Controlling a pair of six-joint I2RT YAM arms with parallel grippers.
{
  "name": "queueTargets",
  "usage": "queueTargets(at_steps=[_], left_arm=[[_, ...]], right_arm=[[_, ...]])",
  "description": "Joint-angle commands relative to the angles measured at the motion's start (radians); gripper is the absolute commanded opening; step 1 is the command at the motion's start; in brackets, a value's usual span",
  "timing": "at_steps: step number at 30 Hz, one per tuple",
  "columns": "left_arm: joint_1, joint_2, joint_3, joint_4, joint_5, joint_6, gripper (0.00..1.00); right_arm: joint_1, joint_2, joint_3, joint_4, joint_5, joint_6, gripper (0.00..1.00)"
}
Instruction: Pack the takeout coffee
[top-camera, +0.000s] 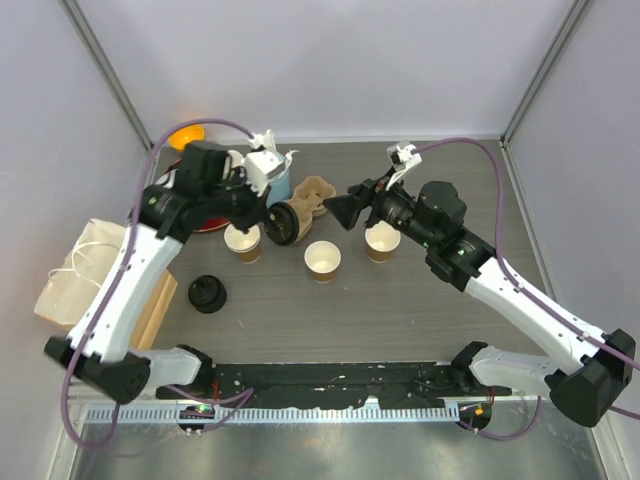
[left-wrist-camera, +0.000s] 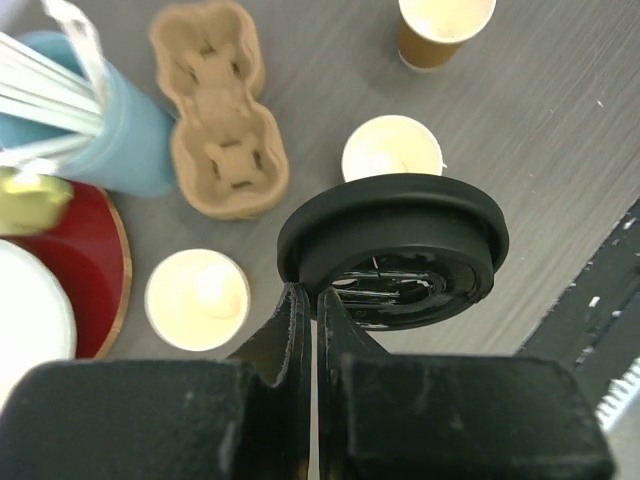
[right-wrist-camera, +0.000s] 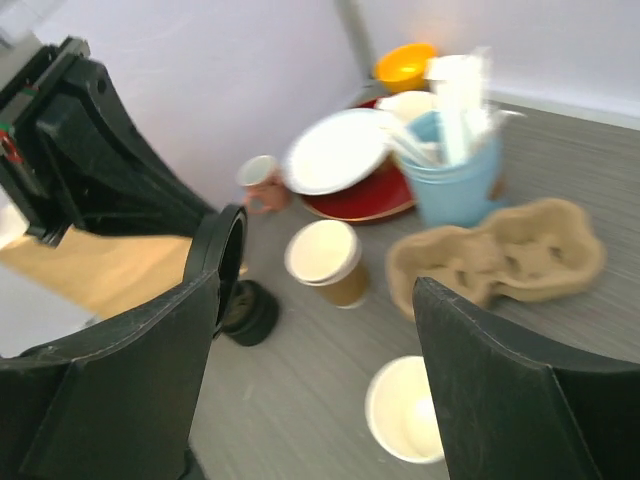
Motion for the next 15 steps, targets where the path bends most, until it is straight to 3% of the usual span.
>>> queueTargets(at_steps=[1,7,15], left_arm=[[-0.119,0.175,0.145,-0.173,-0.193,-0.223,0.0],[-0.207,0.389,0.223,-0.189,-0.233,-0.294,0.0],[-0.241,0.695,0.514,-0.352,-0.251,-0.268,0.0]], right_arm=[[-0.077,-0.05,-0.018,-0.144,0.202,-0.053,0.84],[-0.264,-0.047,-0.083,-0.207,0.197,-0.002,0.83],[-0.312,0.019,-0.075,-0.253,0.194,-0.05,0.81]])
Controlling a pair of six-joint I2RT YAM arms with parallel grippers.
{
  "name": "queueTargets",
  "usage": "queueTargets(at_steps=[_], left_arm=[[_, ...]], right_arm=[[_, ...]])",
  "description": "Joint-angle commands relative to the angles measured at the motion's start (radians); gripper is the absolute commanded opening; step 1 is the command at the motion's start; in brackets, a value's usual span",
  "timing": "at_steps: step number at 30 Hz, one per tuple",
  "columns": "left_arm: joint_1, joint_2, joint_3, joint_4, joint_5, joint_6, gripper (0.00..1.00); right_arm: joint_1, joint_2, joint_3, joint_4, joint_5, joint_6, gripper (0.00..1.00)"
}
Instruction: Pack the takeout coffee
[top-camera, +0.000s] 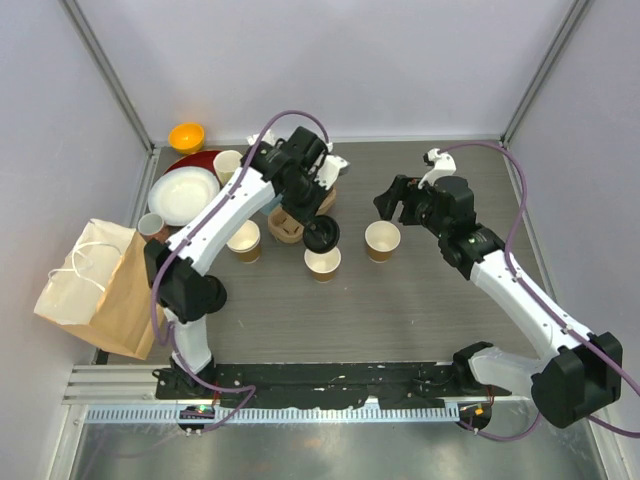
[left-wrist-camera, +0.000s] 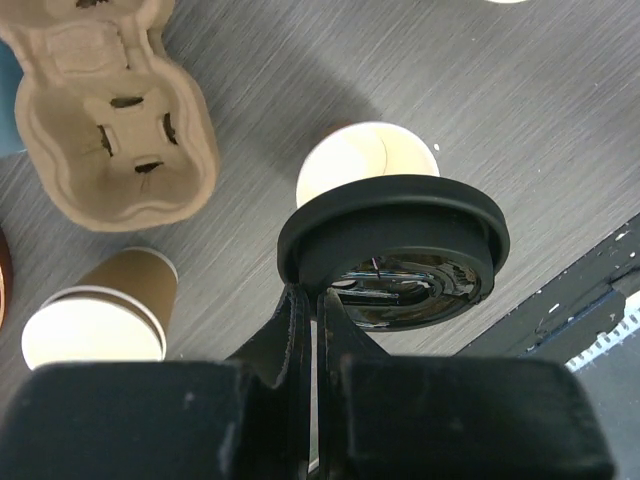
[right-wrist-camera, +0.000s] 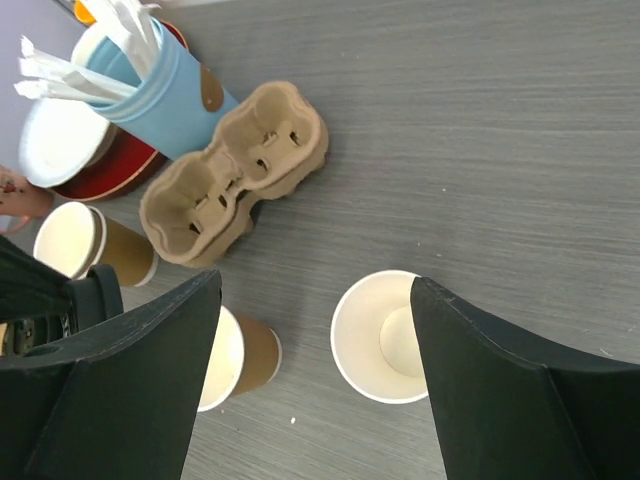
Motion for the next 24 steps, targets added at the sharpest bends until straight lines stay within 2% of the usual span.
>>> queueTargets(at_steps=[1,9,11,15,19,24], left_arm=[[-0.015,0.086,0.134,-0.129,-0.009,0.0,0.0],[-0.03,0.19,0.202,-0.217,-0.022,0.066,0.0],[-0.041,0.235,0.254,-0.244,-0.03,0.086,0.0],[-0.067,0.292,0.329,-0.296,-0.067,0.135,0.0],[-0.068,0.335,0.338,-0.378,-0.105,0.184,0.0],[-0.068,0.289,0.312,-0.366,-0.095,0.18,0.0]], right_arm=[[-0.007,0.029,0.035,-0.016,0.026,-0.04,0.81],[-0.009,0.103,0.097,-0.051,0.045,-0.093,0.81],[-0.009,0.123,0.103,-0.043,-0.028,-0.107,0.8],[-0.009,0.144,0.117,-0.039,-0.067,-0.119,0.77],[-0.01,0.134,0.109,-0.036,-0.108,-0.142,0.76],[0.002,0.036,0.029,0.025,-0.219,-0.181,0.69]])
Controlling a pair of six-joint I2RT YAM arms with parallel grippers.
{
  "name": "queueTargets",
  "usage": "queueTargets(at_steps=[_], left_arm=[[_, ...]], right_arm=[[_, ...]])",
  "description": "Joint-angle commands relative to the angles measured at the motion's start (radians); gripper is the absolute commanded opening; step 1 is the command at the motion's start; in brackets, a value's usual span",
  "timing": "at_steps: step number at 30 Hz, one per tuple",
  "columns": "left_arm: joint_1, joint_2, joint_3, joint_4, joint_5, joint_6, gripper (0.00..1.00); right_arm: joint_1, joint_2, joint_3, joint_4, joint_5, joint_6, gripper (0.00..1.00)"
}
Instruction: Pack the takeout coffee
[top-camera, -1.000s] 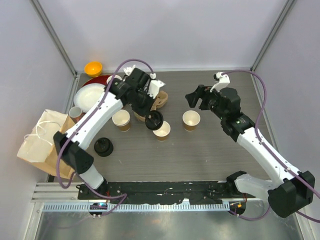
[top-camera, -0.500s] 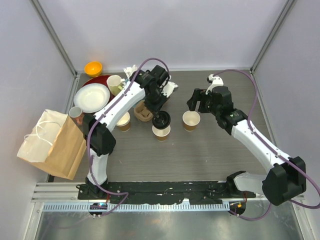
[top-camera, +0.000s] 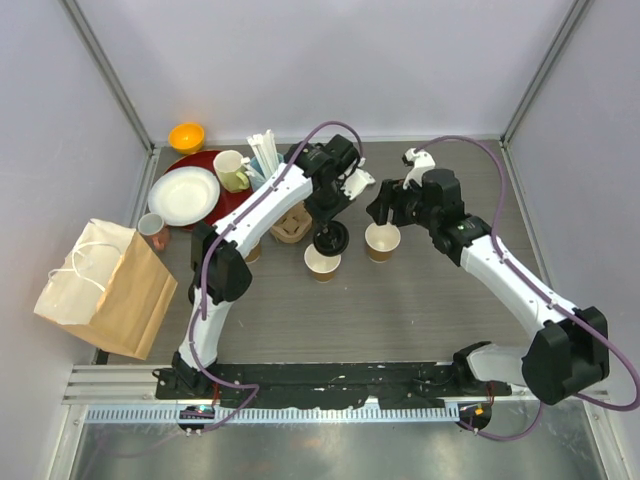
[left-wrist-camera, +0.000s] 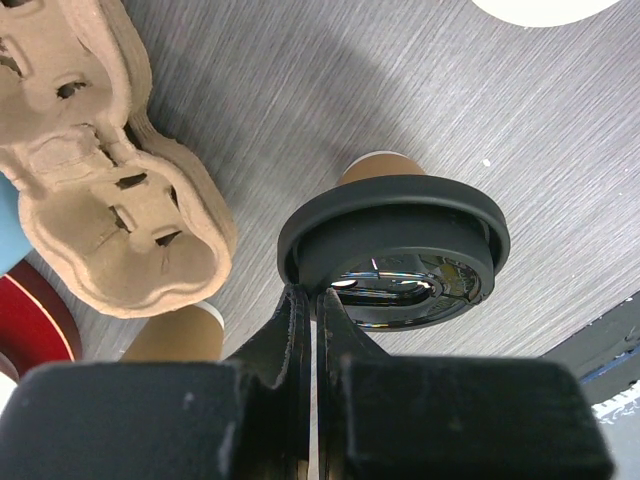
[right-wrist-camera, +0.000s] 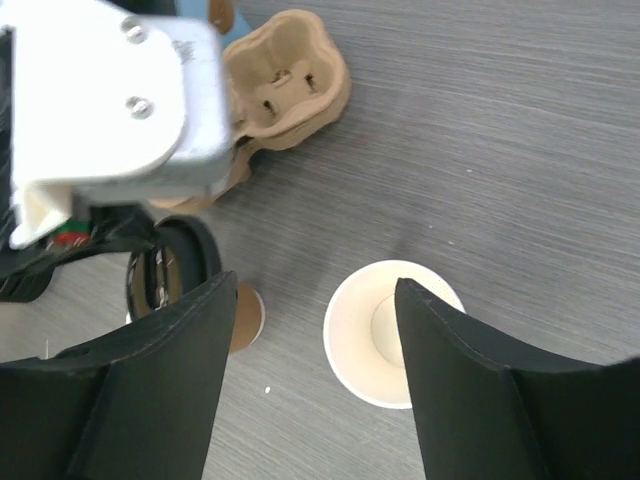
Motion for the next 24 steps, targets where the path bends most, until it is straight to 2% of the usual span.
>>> queueTargets(at_steps=[1,3,5,7,8,12,16,20,24], left_arm=[[0.001,-0.05,0.006,-0.244,-0.013,0.028,0.0],[-0.001,-0.063,-0.006,-0.239,-0.002,0.025,0.0],[-0.001,-0.085,-0.028,-0.244,0.016,0.026,0.0],[-0.001,-0.117,-0.069,-0.245,0.039,0.028,0.0],[-0.002,-0.125,-0.086,-0.245,0.043,0.028,0.0],[-0.002,-0.16,-0.17,-0.24,0.055,0.029,0.0],[-0.002,-0.165,-0.164,-0.231,0.043,0.031,0.0],[-0.002,-0.136,-0.141,-0.234,0.026,0.034,0.0],[-0.01,-0.094,-0.128,-0.245,0.009,0.04,0.0]], right_arm=[[0.019,-0.132,-0.061,0.139,-0.13,-0.053,0.67],[0.076,-0.21,-0.138,0.207,-0.132,-0.103,0.62],[0.195,-0.256,-0.225,0.316,-0.126,-0.166,0.59],[0.281,-0.29,-0.278,0.417,-0.053,-0.209,0.59],[0.287,-0.287,-0.292,0.432,-0.002,-0.198,0.57],[0.291,-0.188,-0.218,0.402,0.017,-0.064,0.5],[0.291,-0.113,-0.2,0.387,0.072,0.024,0.47],[0.291,-0.031,-0.175,0.345,0.078,0.053,0.47],[0.289,-0.013,-0.21,0.409,0.072,0.099,0.5]])
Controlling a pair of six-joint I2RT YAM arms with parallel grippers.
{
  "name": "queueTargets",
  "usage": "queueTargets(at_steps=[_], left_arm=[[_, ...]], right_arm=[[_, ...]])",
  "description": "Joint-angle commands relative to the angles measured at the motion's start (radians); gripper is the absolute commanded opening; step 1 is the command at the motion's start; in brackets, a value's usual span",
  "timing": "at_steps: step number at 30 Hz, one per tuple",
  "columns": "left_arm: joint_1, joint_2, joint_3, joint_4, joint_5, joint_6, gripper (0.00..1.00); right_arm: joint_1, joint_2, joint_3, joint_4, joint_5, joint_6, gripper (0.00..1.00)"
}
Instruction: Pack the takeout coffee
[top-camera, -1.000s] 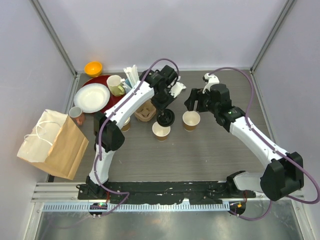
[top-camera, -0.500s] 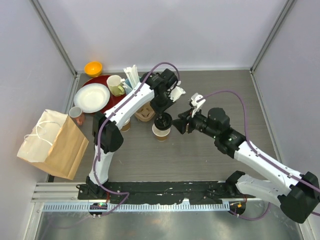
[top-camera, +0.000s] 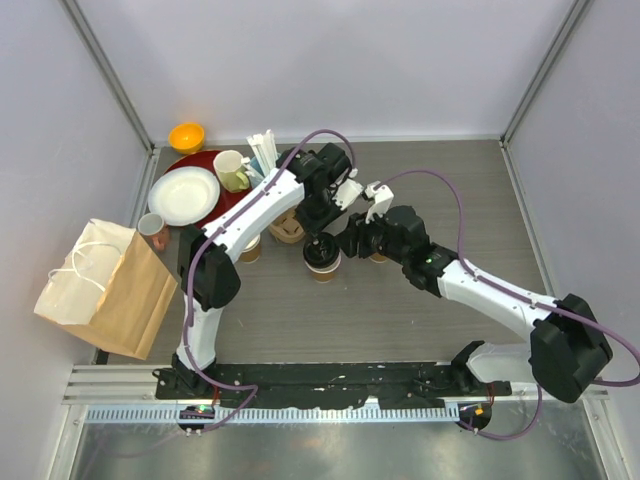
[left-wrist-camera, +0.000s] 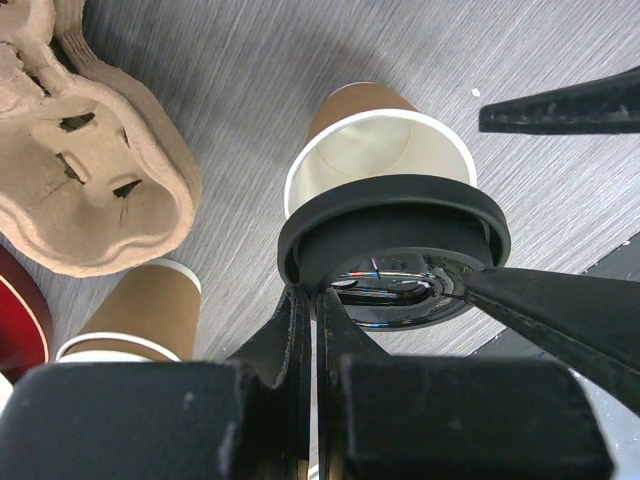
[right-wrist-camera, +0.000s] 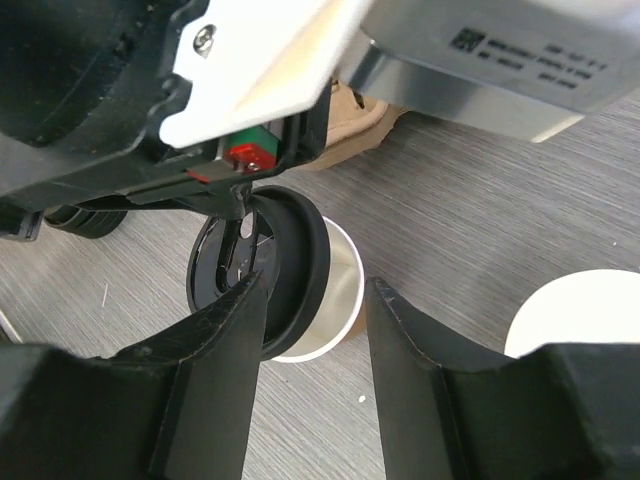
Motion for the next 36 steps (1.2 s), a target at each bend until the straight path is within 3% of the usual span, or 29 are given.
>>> queueTargets(at_steps=[1,19,36], left_arm=[[-0.01,0.017,0.048,-0.239,-0.019,0.022,0.0],[-0.041,0.083,0.081,-0.282,-0.065,0.045,0.0],[-0.055,0.058,0.142,-0.311,-0.088,0.045,0.0]], right_arm=[[0.001,0.006,0.011,0.105,0.022,0.071,0.51],[0.001,0.152,-0.014,0.181,-0.008,0.111,0.56],[0.001,0.166,0.009,0.152,-0.028,0.116,0.47]])
